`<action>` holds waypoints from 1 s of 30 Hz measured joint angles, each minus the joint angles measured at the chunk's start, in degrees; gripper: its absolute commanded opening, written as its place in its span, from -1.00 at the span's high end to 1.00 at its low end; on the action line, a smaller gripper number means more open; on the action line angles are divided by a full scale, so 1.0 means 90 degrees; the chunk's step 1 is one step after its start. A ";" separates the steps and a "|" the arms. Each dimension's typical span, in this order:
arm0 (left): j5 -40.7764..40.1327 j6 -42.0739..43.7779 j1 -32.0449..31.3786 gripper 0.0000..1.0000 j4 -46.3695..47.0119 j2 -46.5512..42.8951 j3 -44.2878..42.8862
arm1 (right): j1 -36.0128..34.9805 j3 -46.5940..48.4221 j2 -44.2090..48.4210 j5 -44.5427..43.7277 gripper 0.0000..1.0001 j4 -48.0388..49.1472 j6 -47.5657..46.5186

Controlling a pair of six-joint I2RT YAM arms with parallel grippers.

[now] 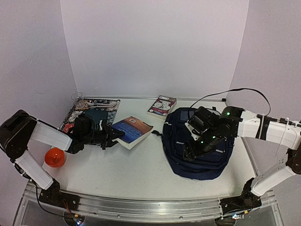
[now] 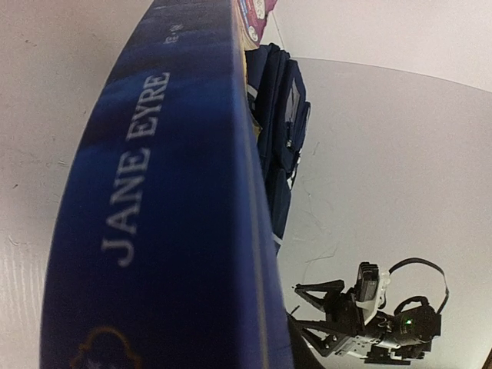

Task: Pack the student bag
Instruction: Pick up the largest pocket of the bag from the student bag.

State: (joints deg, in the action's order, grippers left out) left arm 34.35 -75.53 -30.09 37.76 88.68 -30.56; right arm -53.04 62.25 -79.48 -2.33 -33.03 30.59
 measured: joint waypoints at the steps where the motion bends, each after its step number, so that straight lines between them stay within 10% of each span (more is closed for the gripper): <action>1: 0.0017 0.0078 0.0017 1.00 -0.0127 0.0000 -0.0030 | 0.0000 0.0057 -0.0115 0.0002 -0.47 -0.0120 -0.0078; 15: 0.0260 0.0464 0.0065 1.00 -0.0757 -0.0020 -0.0234 | 0.0000 0.0382 -0.1533 -0.0376 -0.26 -0.0496 -0.0773; 24: 0.0350 0.0540 0.0073 1.00 -0.0887 -0.0073 -0.0235 | -0.0017 0.0387 -0.1829 -0.0802 0.28 -0.0572 -0.0789; 30: 0.0452 0.0564 0.0076 1.00 -0.0980 -0.0080 -0.0329 | -0.0033 0.0432 -0.2038 -0.0916 0.16 -0.0673 -0.0832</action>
State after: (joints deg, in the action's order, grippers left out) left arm 38.42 -70.46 -29.41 28.94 87.96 -33.52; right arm -53.33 66.14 -97.82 -10.57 -39.08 23.11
